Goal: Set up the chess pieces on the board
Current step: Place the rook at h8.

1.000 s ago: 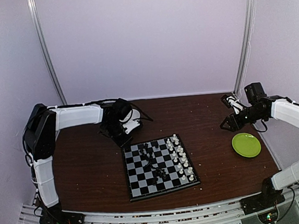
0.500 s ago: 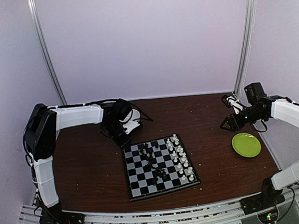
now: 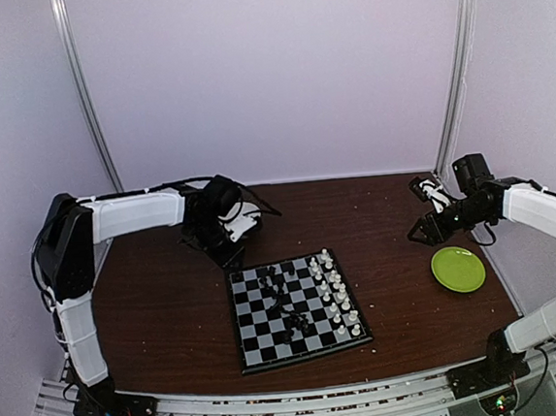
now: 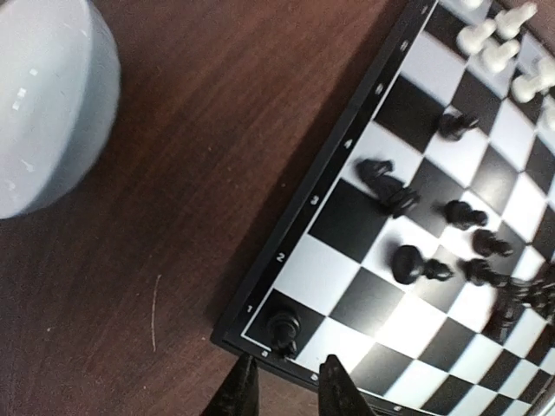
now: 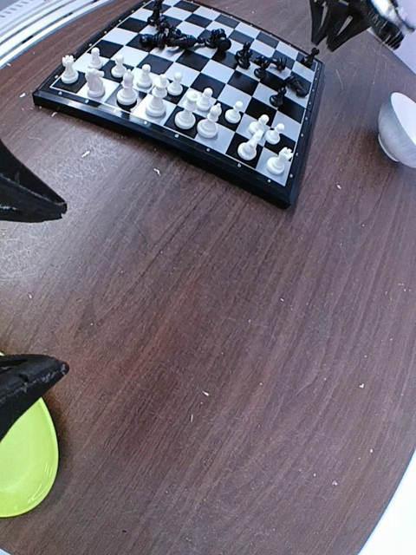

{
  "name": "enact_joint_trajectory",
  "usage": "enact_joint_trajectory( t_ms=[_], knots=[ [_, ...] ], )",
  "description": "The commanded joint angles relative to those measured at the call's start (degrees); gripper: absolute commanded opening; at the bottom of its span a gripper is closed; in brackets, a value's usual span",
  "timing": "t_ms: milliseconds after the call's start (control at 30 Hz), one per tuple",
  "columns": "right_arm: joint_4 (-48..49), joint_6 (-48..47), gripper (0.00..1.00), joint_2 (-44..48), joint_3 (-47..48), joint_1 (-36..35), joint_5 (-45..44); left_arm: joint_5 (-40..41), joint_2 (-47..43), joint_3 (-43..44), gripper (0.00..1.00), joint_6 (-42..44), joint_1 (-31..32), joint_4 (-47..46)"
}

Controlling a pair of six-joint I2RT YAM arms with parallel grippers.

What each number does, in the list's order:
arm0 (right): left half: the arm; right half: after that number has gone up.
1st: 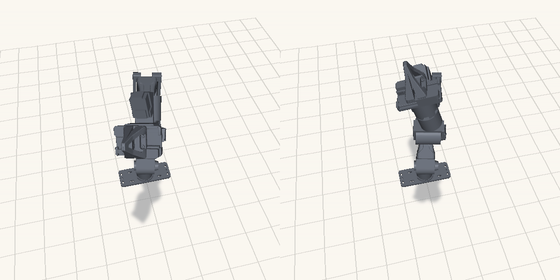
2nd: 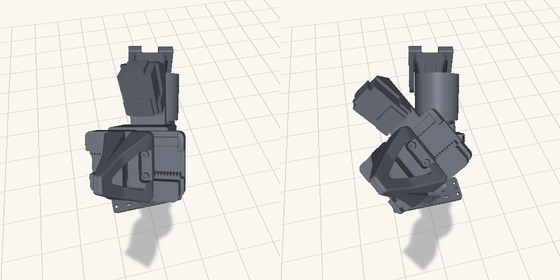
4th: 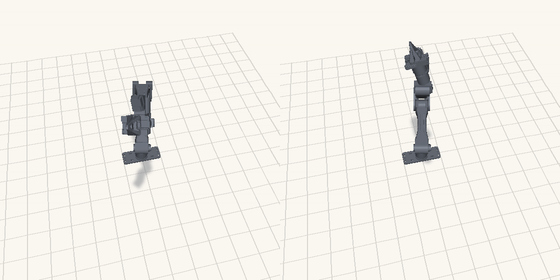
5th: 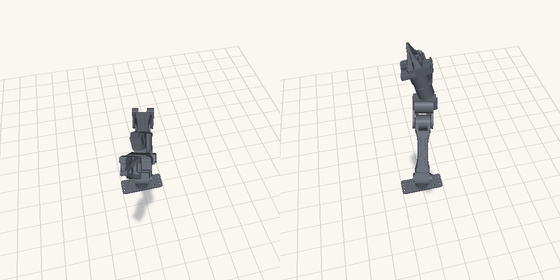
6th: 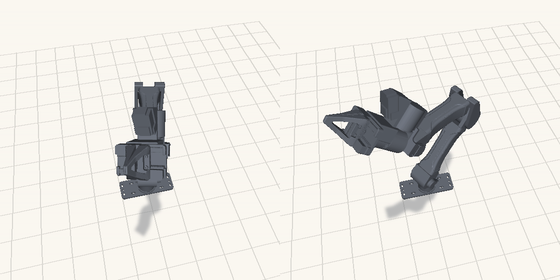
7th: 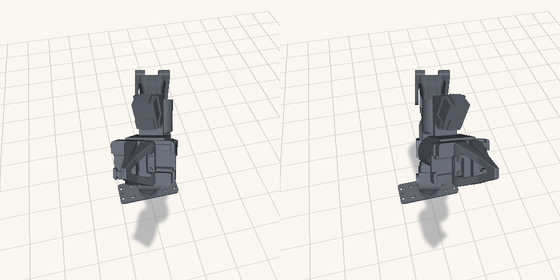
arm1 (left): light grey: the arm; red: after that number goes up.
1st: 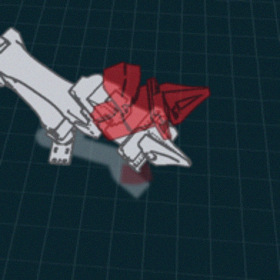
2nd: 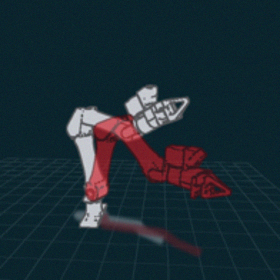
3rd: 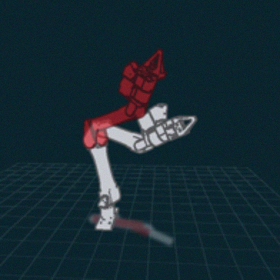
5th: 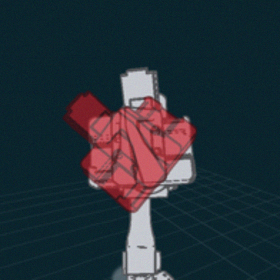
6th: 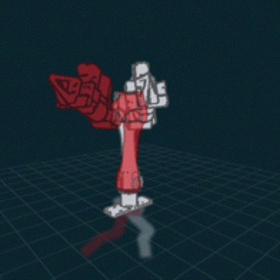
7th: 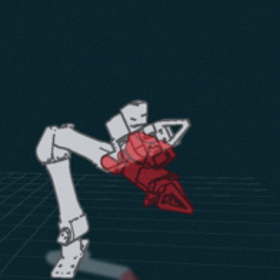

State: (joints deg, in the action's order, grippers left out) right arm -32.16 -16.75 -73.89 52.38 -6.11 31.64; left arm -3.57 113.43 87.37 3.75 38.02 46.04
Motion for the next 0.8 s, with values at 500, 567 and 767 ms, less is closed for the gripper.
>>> enact_joint_trajectory(
  t_ms=[500,567,767],
  knots=[
    [-0.6,-0.9,0.53,1.1,1.6,-0.6,0.3,-9.7,-14.0,-7.0,0.29,-3.8,23.6,-6.7],
    [-0.7,-0.9,0.53,1.1,1.5,-0.6,0.3,-9.8,-13.5,-8.1,0.29,-4.7,25.1,-7.0],
    [-0.8,-1.0,0.53,1.3,1.6,-0.7,-0.1,-6.6,-12.6,-10.1,0.29,-6.9,27.7,-8.2]
  ],
)
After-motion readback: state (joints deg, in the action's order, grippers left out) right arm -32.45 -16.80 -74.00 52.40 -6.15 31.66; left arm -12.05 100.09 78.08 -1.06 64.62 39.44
